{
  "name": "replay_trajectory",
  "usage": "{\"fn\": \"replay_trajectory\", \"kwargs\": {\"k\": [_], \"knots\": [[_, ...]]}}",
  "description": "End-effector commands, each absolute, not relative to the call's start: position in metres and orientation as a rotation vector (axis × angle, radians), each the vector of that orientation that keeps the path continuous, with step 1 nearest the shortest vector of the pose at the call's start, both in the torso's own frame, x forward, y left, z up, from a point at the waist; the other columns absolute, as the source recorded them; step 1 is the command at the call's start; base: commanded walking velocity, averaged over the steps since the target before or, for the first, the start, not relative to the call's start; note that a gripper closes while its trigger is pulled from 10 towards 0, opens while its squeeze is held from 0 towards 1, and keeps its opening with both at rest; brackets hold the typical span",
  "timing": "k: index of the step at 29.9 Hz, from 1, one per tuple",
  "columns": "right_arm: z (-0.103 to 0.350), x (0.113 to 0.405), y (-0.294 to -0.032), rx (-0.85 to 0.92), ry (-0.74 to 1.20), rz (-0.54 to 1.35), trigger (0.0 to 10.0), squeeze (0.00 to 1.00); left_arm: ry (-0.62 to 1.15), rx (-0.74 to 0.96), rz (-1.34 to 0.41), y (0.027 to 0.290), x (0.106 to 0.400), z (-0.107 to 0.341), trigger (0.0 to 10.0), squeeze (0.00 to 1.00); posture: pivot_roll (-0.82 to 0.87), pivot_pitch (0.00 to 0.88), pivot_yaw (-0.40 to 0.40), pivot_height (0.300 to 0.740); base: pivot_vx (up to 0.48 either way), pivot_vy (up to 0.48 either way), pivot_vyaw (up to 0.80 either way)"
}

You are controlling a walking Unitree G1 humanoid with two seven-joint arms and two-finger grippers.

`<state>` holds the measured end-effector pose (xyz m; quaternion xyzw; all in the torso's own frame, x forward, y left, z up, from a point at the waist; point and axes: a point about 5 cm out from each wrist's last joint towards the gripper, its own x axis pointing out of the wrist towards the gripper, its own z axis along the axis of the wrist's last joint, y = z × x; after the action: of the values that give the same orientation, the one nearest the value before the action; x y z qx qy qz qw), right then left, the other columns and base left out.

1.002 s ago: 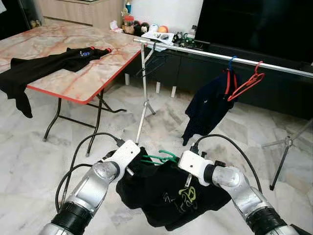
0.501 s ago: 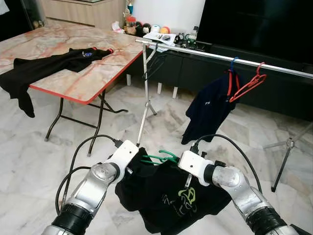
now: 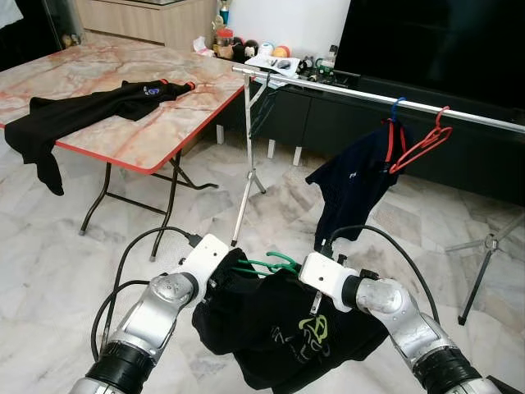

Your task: Hang hanger

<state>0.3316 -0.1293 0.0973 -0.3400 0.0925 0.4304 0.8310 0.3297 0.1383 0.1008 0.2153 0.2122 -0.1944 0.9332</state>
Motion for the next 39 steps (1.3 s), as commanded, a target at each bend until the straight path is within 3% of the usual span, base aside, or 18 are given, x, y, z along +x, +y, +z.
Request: {"fn": "replay_trajectory", "kwargs": {"k": [1, 27, 39], "knots": [[0.106, 0.335, -0.13, -0.728, 0.156, 0.907, 10.0, 0.0, 0.42, 0.422, -0.394, 0.137, 0.33, 0.101, 0.0, 0.0, 0.16, 0.034, -0.059, 0.74, 0.0, 0.0, 0.0], [0.107, 0.335, -0.133, -0.725, 0.156, 0.88, 10.0, 0.0, 0.396, 0.426, -0.287, 0.149, 0.333, 0.102, 0.0, 0.0, 0.16, 0.039, -0.058, 0.74, 0.0, 0.0, 0.0], [0.116, 0.317, -0.165, -0.665, 0.152, 0.958, 10.0, 0.0, 0.433, 0.411, 0.039, 0.197, 0.338, 0.097, 0.0, 0.0, 0.15, 0.043, -0.059, 0.74, 0.0, 0.0, 0.0]]}}
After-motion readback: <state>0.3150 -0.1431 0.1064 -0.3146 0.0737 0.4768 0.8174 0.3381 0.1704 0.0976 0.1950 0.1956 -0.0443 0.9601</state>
